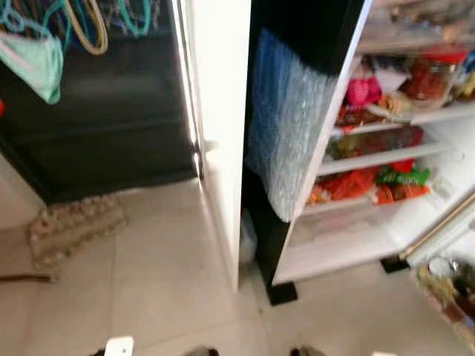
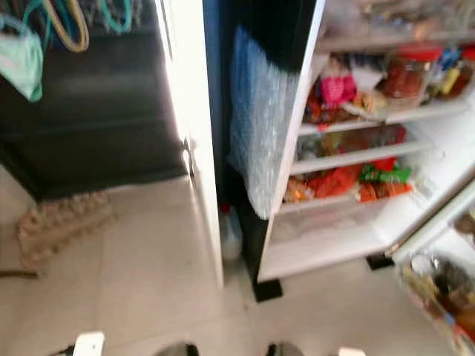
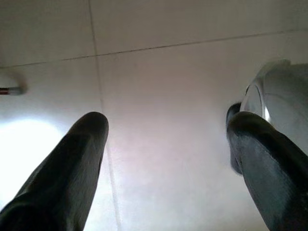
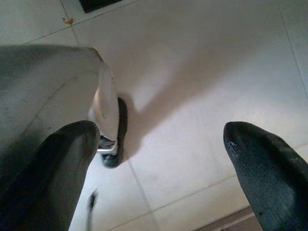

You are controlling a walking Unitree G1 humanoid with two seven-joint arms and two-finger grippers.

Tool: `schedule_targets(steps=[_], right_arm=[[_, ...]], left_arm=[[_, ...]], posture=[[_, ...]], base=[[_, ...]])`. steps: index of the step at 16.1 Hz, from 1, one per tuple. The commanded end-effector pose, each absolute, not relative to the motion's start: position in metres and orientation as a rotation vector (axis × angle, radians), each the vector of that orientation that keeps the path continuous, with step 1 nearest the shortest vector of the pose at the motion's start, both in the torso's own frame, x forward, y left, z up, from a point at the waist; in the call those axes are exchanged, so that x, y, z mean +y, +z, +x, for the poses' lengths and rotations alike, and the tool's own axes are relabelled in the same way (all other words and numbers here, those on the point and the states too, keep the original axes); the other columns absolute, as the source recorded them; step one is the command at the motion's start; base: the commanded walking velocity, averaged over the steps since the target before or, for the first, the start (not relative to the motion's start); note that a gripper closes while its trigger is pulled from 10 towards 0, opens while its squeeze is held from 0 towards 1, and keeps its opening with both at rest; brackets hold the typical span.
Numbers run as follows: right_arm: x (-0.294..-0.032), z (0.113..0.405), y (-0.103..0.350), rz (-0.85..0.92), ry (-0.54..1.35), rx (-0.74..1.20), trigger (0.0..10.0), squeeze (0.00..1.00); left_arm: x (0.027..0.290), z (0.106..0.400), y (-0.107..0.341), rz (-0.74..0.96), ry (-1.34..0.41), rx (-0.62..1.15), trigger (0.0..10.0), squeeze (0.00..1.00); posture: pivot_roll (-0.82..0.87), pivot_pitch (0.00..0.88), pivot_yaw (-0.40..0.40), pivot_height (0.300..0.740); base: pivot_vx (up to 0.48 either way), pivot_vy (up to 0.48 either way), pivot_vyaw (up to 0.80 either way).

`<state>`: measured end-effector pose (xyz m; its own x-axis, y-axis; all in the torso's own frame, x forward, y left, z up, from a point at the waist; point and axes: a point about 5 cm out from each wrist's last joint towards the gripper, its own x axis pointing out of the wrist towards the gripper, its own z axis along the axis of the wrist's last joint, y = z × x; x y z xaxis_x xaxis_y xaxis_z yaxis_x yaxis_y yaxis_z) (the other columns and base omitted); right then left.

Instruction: Restocking fridge

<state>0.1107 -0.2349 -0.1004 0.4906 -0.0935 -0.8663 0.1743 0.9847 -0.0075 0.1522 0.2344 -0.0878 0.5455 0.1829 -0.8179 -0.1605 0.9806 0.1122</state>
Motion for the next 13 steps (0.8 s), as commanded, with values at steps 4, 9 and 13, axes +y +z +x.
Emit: schedule_targets(steps=[4, 9, 13], right_arm=[[-0.2335, 0.1072, -0.1017, 0.098, -0.174, 1.052, 10.0, 0.0], [-0.2306, 0.106, -0.1028, 0.118, -0.192, 1.053, 10.0, 0.0], [-0.2318, 0.1059, -0.103, 0.111, -0.222, 1.061, 10.0, 0.0]], left_arm=[[0.2322, 0.1524, -0.0882, 0.035, 0.172, 0.975, 10.0, 0.0], [0.2337, 0.1504, -0.0887, 0.041, 0.163, 0.986, 10.0, 0.0], [0.2345, 0.1501, -0.0885, 0.047, 0.164, 0.984, 10.0, 0.0]], posture=[[-0.08, 0.0, 0.038, 0.74], [-0.08, 0.0, 0.054, 0.74], [-0.08, 0.002, 0.055, 0.74]], base=[[0.0, 0.0, 0.0], [0.0, 0.275, 0.0], [0.0, 0.346, 0.0]])
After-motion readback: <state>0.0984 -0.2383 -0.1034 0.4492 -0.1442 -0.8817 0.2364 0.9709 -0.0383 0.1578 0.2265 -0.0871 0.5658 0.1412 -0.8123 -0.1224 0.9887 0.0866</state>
